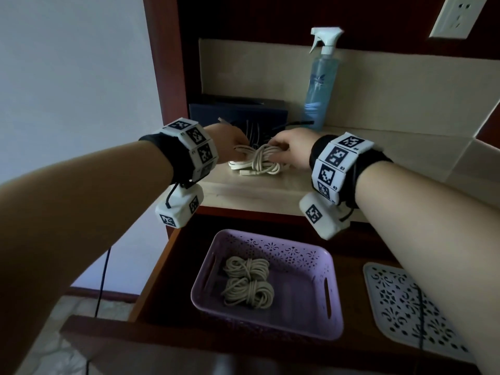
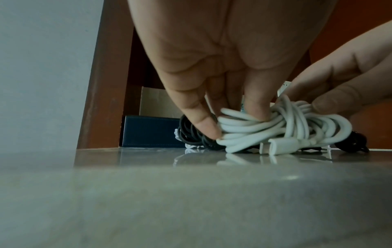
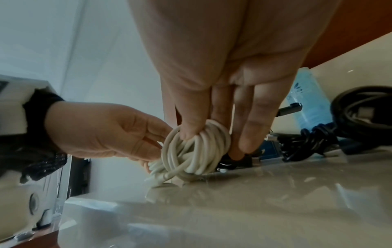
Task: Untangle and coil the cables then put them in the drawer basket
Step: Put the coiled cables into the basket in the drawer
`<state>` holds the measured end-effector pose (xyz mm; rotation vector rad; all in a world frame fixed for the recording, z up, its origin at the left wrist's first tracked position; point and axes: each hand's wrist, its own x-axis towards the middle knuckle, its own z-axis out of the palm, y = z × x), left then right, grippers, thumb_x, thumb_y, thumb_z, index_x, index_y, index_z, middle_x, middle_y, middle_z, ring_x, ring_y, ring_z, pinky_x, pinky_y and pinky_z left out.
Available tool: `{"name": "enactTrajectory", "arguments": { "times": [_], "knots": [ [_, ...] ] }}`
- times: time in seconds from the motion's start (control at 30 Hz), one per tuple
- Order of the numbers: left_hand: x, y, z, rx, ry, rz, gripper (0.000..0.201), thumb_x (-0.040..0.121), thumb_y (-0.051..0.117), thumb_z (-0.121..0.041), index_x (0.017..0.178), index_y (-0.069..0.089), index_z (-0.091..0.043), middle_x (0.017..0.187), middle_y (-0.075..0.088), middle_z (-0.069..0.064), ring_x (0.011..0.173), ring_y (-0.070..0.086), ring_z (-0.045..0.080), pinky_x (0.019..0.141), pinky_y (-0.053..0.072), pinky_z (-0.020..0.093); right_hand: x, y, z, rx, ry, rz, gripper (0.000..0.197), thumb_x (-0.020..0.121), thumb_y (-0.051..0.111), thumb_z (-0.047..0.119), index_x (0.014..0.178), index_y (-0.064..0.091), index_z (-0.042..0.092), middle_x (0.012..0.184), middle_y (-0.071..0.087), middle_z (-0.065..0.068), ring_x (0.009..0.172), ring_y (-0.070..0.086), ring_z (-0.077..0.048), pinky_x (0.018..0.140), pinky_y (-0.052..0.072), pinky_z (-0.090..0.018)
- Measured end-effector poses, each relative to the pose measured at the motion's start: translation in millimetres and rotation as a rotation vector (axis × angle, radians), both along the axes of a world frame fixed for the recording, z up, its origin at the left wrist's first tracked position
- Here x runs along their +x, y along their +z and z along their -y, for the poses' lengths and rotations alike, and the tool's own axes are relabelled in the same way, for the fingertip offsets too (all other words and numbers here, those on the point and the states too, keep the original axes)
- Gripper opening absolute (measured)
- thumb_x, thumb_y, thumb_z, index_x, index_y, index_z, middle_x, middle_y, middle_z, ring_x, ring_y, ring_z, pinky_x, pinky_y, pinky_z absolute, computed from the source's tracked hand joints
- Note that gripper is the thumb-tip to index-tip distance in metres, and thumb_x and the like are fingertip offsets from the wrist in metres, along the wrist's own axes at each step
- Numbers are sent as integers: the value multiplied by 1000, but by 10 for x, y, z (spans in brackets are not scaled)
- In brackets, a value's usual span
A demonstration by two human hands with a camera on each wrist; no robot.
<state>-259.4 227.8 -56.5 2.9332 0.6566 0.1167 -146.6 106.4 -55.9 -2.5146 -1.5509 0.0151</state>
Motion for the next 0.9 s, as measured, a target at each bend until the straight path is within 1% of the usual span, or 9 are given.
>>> {"name": "enactTrajectory", "arguments": {
  "times": [0.17, 0.23, 0.3, 0.47, 0.57, 0.63, 0.73, 0.77, 0.9],
  "knots": [
    [-45, -10, -70, -155, 70, -33, 33, 93, 54, -36, 119, 59, -17, 109, 67, 1, 80, 63, 9, 82, 45, 23, -61, 28, 33, -22, 9, 72, 39, 88, 59, 34, 124, 55, 20, 123, 58, -1, 108, 55, -20, 92, 46, -33],
    [-103, 17, -74, -216, 69, 8, 24, 92, 58, -32, 111, 61, -18, 103, 68, 0, 71, 62, 4, 70, 45, 16, -110, 65, 80, -57, 30, 98, 36, 87, 60, 34, 120, 57, 21, 119, 59, 0, 104, 55, -19, 90, 47, -35],
    [-187, 49, -50, -215, 41, -5, 20, 90, 60, -32, 104, 63, -19, 94, 69, -5, 63, 61, -2, 63, 42, 13, -178, 123, 167, -89, 70, 85, 34, 86, 62, 34, 116, 58, 22, 115, 59, 2, 96, 56, -16, 84, 48, -31],
    [-468, 57, 212, -191, -75, -212, 13, 87, 64, -32, 97, 61, -25, 89, 70, -7, 53, 61, -7, 71, 47, 16, -449, 169, 455, -206, 200, -119, 21, 81, 69, 32, 96, 58, 22, 81, 65, 6, 50, 56, 0, 54, 48, -18],
    [-539, -148, 363, -172, -132, -317, 17, 85, 65, -28, 100, 63, -20, 86, 71, -5, 50, 58, -6, 62, 44, 15, -582, 8, 529, -327, 242, -210, 21, 81, 70, 27, 95, 57, 20, 84, 66, 1, 53, 58, -4, 53, 50, -17],
    [-543, -342, 431, -114, -169, -394, 20, 85, 65, -27, 104, 62, -19, 84, 68, -6, 60, 61, -1, 64, 45, 15, -627, -185, 527, -407, 241, -257, 21, 81, 70, 26, 95, 58, 17, 87, 68, -4, 60, 62, -11, 57, 52, -20],
    [-473, -643, 489, 55, -245, -528, 31, 86, 63, -34, 114, 62, -22, 107, 67, -6, 98, 61, 11, 82, 40, 21, -633, -519, 479, -545, 241, -311, 15, 85, 66, 24, 88, 55, 15, 74, 67, -2, 56, 60, -10, 55, 50, -18],
    [-449, -727, 514, 96, -262, -569, 34, 87, 62, -35, 118, 62, -21, 113, 65, -6, 105, 58, 14, 86, 39, 22, -623, -627, 458, -583, 239, -348, 14, 86, 65, 23, 86, 54, 14, 70, 65, -2, 54, 59, -9, 55, 50, -18],
    [-393, -1000, 587, 146, -310, -713, 37, 89, 60, -37, 123, 60, -24, 120, 64, -5, 109, 58, 17, 97, 43, 30, -580, -983, 398, -689, 254, -423, 13, 87, 64, 20, 79, 53, 18, 66, 64, 1, 53, 59, -8, 66, 53, -25]
  ]
}}
